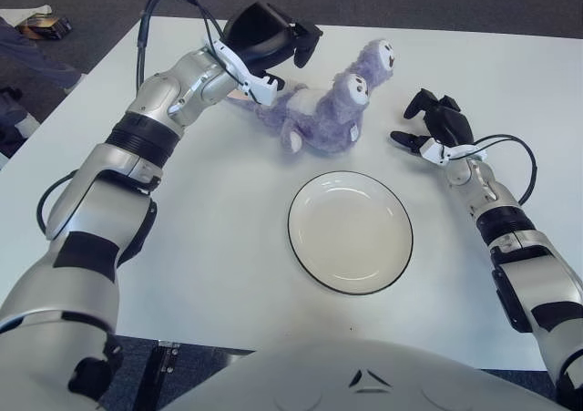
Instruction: Put the doll into the plate.
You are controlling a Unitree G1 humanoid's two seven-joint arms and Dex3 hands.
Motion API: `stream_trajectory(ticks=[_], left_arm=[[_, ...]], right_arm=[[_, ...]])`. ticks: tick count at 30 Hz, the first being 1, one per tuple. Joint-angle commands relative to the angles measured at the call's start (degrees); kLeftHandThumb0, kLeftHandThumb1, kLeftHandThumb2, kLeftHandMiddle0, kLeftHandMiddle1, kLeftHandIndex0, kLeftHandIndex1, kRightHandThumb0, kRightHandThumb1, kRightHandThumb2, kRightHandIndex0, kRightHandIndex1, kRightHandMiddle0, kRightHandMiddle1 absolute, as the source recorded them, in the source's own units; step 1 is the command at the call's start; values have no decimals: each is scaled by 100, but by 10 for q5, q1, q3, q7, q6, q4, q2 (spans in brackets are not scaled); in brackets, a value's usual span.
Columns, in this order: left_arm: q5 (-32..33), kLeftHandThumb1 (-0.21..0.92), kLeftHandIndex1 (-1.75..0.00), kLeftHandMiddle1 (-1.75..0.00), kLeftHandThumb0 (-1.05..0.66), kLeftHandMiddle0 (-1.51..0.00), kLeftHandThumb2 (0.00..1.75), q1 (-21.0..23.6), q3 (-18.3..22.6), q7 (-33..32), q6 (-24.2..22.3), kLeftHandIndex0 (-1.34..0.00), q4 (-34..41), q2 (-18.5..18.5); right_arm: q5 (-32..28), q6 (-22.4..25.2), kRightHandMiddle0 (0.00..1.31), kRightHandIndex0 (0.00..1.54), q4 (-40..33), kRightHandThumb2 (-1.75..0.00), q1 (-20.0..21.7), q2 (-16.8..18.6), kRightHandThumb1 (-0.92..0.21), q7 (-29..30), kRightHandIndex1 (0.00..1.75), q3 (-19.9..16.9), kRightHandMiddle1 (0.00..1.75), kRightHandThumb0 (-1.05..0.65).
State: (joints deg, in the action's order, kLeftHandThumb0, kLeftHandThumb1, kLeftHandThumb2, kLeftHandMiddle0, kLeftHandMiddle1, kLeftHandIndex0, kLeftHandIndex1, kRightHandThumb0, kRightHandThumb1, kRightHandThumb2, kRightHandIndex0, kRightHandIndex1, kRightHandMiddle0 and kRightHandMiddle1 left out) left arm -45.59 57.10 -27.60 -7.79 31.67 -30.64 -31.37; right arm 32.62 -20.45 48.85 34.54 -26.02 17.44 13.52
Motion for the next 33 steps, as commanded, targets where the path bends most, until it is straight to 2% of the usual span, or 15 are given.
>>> stream_trajectory(ticks=[1, 5, 13, 29, 33], left_arm=[[9, -8, -175, -169, 0, -91, 175, -16, 12, -6, 22, -69, 11, -3], [49, -8, -175, -168, 0, -92, 175, -48, 31, 62, 15, -70, 91, -9], [68, -8, -175, -169, 0, -91, 175, -70, 52, 96, 15, -70, 132, -4], [97, -6, -175, -174, 0, -88, 175, -95, 70, 135, 19, -68, 161, 7], [115, -5, -174, -174, 0, -87, 173, -87, 62, 187, 26, -67, 158, -5]], right_arm=[[6, 6, 19, 17, 19, -52, -6, -3, -92, -9, 151, 11, 175, -36], [4, 9, 19, 17, 26, -52, -3, -3, -92, -9, 149, 14, 175, -35], [5, 5, 19, 18, 36, -52, 2, -4, -92, -5, 147, 20, 175, -35], [-2, 2, 19, 17, 45, -52, 5, -5, -92, -10, 148, 24, 175, -35], [-2, 2, 19, 17, 47, -52, 6, -6, -92, -12, 148, 25, 175, -35]])
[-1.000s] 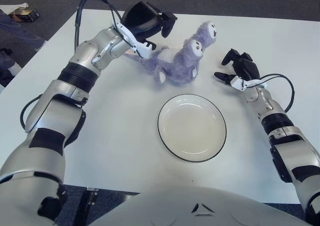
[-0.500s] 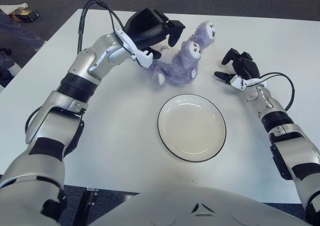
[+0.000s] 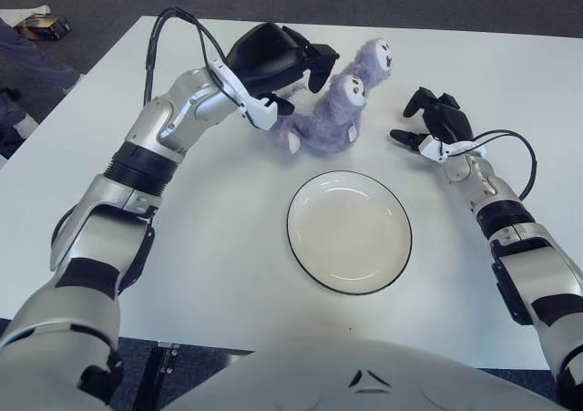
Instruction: Put the doll into the plate.
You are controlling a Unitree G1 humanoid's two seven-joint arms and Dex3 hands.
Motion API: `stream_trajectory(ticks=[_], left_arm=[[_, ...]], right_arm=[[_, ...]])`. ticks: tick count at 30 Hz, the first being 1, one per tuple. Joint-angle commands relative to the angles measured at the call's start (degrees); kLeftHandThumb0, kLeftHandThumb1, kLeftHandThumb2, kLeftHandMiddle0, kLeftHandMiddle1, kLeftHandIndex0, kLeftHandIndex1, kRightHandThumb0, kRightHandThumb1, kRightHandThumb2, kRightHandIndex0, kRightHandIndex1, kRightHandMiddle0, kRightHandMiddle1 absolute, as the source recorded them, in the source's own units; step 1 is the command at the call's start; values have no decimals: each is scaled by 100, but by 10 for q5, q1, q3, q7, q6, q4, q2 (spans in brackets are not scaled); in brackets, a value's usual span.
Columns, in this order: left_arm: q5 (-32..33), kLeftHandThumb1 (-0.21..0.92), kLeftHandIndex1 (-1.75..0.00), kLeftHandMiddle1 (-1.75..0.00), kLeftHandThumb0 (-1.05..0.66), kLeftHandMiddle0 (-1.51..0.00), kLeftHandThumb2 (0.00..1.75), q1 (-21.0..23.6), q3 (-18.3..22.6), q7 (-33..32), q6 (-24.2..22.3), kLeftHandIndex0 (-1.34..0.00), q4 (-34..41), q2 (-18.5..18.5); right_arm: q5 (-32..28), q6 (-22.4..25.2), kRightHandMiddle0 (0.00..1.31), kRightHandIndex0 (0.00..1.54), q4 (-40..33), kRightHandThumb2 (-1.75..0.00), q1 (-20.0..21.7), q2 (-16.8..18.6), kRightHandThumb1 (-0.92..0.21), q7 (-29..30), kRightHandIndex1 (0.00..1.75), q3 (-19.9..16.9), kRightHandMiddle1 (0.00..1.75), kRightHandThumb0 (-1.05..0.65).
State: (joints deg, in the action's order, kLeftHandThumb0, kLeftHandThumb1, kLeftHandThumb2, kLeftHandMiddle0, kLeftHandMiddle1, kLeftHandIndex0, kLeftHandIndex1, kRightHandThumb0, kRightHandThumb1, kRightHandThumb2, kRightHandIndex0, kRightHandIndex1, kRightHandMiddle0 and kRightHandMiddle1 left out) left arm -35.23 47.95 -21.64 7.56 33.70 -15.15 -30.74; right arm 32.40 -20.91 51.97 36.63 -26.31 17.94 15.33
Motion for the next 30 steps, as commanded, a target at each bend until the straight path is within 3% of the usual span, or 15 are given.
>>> stream_trajectory(ticks=[1, 6, 8, 10, 11, 13, 16, 21, 30], left_arm=[[12, 1, -166, -175, 0, -84, 164, 7, 2, 40, 9, -66, 1, -14], [2, 23, -157, -175, -1, -69, 137, 36, -8, 75, 38, -53, -57, -29], [5, 44, -157, -175, 22, -52, 113, 44, -10, 87, 49, -22, -79, -30], [7, 54, -153, -173, 30, -44, 100, 50, -12, 92, 64, -11, -105, -31], [7, 53, -139, -164, -5, -31, 92, 53, -13, 94, 72, -7, -118, -31], [1, 52, -126, -155, -35, -20, 85, 59, -16, 89, 89, -4, -149, -32], [-26, 56, -107, -120, -62, -6, 74, 69, -27, 64, 119, -1, -205, -37], [-60, 65, -83, -76, -79, -1, 59, 86, -35, 35, 143, 0, -243, -41], [-152, 80, -61, -45, -90, 0, 40, 114, -64, -71, 160, 0, -311, -54]], right_arm=[[0, 6, 19, 17, 16, -52, -15, -3, -92, -18, 148, 7, 175, -35], [-1, 4, 19, 18, 17, -52, -15, -3, -92, -17, 147, 7, 175, -35], [-2, 6, 19, 17, 17, -52, -16, -3, -92, -18, 147, 7, 175, -35], [-3, 5, 19, 17, 16, -52, -17, -3, -92, -20, 146, 6, 175, -35], [-4, 4, 19, 17, 16, -52, -17, -3, -92, -21, 146, 5, 175, -35], [-4, 2, 19, 17, 16, -52, -17, -4, -92, -22, 145, 6, 175, -35], [-4, 1, 19, 17, 17, -52, -17, -5, -92, -23, 145, 6, 175, -35], [-3, 0, 19, 17, 17, -52, -17, -6, -92, -25, 144, 7, 175, -36], [-3, 1, 19, 18, 18, -52, -15, -7, -92, -31, 143, 7, 175, -36]])
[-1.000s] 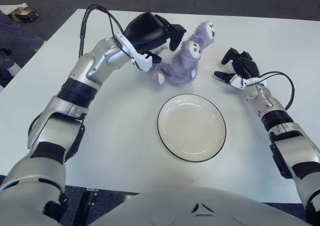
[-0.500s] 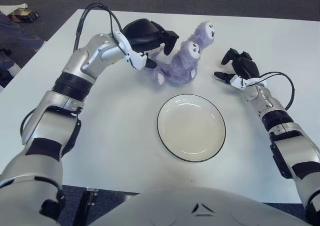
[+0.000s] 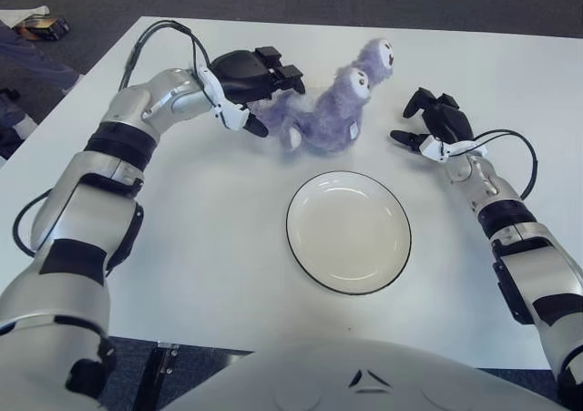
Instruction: Put the doll into the plate.
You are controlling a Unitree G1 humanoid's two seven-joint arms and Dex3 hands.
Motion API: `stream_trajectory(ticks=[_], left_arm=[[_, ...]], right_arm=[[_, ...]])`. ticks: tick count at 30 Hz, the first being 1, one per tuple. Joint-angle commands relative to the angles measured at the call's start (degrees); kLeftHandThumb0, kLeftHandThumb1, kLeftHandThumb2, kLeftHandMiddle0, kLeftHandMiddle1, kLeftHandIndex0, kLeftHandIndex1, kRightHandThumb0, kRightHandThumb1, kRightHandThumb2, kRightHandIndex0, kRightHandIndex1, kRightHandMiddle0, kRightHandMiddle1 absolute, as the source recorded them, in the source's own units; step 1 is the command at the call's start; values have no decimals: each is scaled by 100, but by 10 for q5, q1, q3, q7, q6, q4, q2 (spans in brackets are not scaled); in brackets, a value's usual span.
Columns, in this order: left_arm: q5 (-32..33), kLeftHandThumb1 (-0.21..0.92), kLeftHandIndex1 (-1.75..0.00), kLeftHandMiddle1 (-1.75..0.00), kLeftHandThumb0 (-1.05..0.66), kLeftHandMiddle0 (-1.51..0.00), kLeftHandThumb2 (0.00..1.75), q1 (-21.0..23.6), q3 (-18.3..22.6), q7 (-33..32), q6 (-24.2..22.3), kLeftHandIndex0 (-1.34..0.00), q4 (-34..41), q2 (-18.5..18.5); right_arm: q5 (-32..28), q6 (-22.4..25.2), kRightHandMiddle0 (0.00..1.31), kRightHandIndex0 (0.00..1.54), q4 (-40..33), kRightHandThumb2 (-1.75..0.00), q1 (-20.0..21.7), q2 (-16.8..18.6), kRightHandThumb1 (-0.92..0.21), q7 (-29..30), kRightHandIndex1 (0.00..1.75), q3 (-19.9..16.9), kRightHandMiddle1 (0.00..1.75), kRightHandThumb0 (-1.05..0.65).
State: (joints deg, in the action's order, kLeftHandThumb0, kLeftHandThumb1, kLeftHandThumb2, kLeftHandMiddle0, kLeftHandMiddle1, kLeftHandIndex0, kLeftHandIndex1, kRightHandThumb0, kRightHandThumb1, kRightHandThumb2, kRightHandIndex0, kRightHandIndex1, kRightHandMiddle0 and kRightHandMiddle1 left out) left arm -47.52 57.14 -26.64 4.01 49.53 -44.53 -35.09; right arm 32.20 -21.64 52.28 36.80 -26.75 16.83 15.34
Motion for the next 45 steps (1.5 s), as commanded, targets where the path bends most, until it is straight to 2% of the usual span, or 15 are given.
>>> stream_trajectory(ticks=[1, 5, 10, 15, 18, 28, 33, 45], left_arm=[[-40, 83, -59, -41, -92, 0, 36, 25, -19, -47, -1, 0, -25, -12], [-65, 90, -55, -31, -97, -1, 27, 36, -33, -76, -5, 0, -46, -14], [-88, 92, -49, -24, -102, 0, 27, 49, -50, -104, -13, 0, -70, -14], [-102, 92, -29, -7, -104, 0, 37, 58, -65, -121, -32, 0, -94, -8], [-97, 92, -20, -2, -105, 0, 40, 60, -67, -122, -34, 0, -105, -4], [-80, 92, -4, 0, -105, 0, 31, 59, -61, -138, -54, 0, -140, 14], [-73, 92, -2, 0, -105, 0, 26, 61, -61, -151, -58, 0, -156, 22], [-57, 92, 0, 0, -105, 0, 28, 68, -64, -156, -60, 0, -191, 44]], right_arm=[[-1, 6, 19, 19, 15, -52, -17, -3, -92, -20, 143, 7, 175, -36], [-1, 4, 19, 21, 18, -52, -16, -4, -92, -21, 144, 8, 175, -36], [-2, 7, 19, 21, 20, -52, -15, -3, -92, -24, 144, 7, 175, -36], [-1, 7, 19, 21, 21, -52, -14, -4, -92, -25, 143, 8, 175, -36], [-1, 3, 19, 21, 22, -52, -15, -5, -92, -25, 143, 9, 175, -36], [6, -11, 19, 25, 26, -52, -12, -11, -92, -24, 144, 15, 175, -36], [8, -12, 19, 26, 29, -52, -11, -12, -92, -26, 145, 18, 175, -36], [3, -12, 19, 26, 35, -52, -8, -14, -92, -34, 144, 21, 175, -36]])
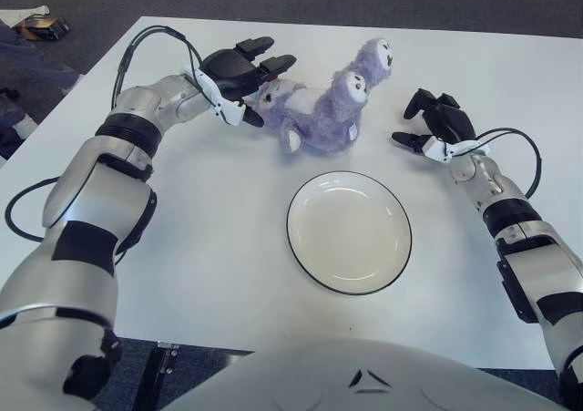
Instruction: Put the doll into the plate.
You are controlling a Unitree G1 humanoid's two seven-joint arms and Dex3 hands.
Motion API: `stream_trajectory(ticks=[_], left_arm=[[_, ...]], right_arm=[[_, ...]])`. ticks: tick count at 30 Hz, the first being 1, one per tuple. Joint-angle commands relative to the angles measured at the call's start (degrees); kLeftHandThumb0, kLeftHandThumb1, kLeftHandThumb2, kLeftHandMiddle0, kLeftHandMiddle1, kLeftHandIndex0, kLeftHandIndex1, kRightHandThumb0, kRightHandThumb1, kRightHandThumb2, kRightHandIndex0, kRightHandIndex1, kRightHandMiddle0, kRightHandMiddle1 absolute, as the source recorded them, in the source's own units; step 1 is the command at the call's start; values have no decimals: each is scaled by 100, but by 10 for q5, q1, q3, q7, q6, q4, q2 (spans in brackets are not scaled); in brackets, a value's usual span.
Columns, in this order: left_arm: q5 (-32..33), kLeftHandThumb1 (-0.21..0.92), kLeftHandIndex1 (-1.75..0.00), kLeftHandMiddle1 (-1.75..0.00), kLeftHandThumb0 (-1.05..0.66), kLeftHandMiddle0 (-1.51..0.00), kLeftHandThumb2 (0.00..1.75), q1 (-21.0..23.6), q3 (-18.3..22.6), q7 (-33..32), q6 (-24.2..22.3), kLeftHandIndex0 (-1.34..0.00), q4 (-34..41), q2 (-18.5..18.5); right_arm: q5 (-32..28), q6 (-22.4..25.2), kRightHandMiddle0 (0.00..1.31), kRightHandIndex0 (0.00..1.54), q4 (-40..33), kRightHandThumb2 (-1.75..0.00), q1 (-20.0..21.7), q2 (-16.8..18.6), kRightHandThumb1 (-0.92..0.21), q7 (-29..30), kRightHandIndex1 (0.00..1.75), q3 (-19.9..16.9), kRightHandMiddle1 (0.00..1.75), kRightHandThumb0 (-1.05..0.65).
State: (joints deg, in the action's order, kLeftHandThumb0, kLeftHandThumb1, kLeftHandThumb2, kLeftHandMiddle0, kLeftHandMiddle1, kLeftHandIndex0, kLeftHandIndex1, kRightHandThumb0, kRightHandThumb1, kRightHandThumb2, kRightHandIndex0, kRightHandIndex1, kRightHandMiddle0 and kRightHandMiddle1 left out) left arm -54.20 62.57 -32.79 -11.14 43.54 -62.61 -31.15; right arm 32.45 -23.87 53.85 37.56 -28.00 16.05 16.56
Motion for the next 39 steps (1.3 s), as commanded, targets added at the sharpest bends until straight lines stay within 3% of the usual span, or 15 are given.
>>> stream_trajectory(ticks=[1, 31, 39], left_arm=[[12, 92, 0, 0, -105, 0, 29, 14, -2, -5, 1, 0, -13, 7], [63, 87, -3, -1, -105, -2, 18, 38, 0, 56, -15, -4, -63, 64], [78, 87, -20, 0, -105, 0, 13, 42, 3, 66, -26, 0, -70, 79]], right_arm=[[0, 10, 19, 26, 21, -52, -16, -1, -92, -27, 144, 8, 175, -36], [7, 13, 19, 29, 23, -52, -13, -6, -92, -29, 150, 24, 175, -36], [4, 15, 19, 28, 21, -52, -13, -6, -92, -34, 149, 24, 175, -36]])
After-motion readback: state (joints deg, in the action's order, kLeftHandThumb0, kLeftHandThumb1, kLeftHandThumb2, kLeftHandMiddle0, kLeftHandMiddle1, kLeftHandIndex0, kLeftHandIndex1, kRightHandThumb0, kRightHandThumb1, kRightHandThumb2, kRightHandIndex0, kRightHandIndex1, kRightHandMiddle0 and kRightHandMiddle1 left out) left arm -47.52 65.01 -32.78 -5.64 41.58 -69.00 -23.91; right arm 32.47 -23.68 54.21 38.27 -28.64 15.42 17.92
